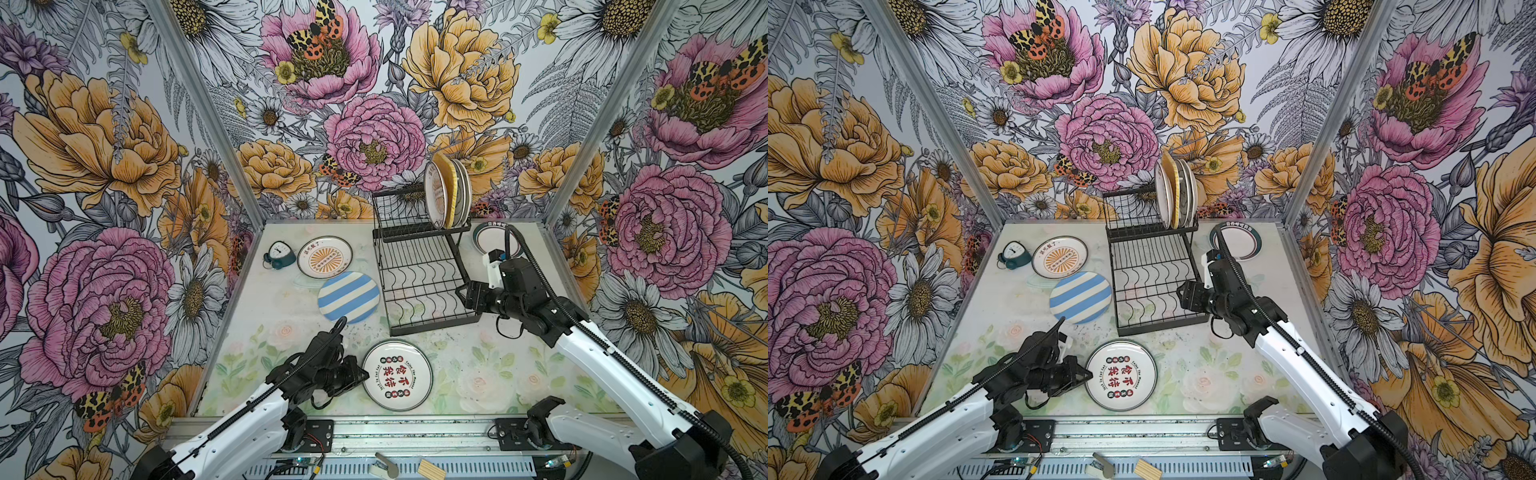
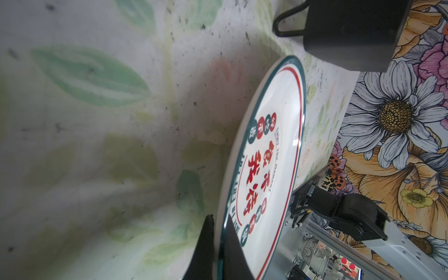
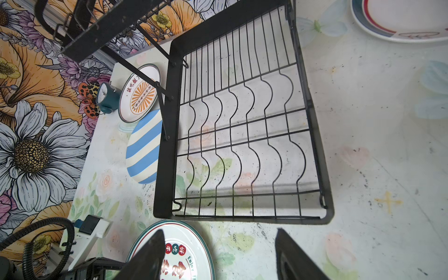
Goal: Load the plates into the dish rack
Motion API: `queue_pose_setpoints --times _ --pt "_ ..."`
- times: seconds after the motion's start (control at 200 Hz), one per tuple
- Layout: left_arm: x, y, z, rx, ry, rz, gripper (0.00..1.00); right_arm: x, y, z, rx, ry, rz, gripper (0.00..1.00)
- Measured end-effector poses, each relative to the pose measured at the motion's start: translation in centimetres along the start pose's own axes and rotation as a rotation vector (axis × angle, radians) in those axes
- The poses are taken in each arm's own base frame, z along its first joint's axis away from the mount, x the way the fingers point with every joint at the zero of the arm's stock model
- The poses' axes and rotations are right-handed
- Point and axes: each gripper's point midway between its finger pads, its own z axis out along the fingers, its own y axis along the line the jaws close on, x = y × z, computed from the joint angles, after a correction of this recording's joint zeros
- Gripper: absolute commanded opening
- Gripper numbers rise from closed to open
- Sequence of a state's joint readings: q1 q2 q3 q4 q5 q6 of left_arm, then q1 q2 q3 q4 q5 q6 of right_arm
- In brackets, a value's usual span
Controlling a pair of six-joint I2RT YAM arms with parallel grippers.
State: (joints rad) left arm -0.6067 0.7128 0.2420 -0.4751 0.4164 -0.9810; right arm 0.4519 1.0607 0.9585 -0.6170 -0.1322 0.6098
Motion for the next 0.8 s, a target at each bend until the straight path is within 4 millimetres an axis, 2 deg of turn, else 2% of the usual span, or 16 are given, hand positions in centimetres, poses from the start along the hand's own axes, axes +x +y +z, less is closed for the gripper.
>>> queue_pose_setpoints --times 0.16,0.295,0.475,0.64,0.801 --pt "0.1 -0.4 -0.7 0.024 -0.013 -0.001 0.0 0.1 0.2 0.0 -0.012 0.008 0.002 0.72" --pt "0.1 -1.6 -1.4 0.057 -0.018 0.015 0.0 0.4 0.6 0.0 -0.034 0.021 0.003 0.72" --pt "-0.6 -5.0 -3.1 0.13 -0.034 0.071 0.0 1.1 1.7 0.0 -0.1 0.065 0.003 0.72" --pt "-1.5 -8.4 -4.8 0.196 -0.06 0.136 0.0 2.6 3.3 0.4 -0.197 0.156 0.008 0.71" --pt "-2.9 -10.0 -5.3 0.226 -0.078 0.152 0.0 3.9 5.1 0.4 -0.311 0.244 0.012 0.7"
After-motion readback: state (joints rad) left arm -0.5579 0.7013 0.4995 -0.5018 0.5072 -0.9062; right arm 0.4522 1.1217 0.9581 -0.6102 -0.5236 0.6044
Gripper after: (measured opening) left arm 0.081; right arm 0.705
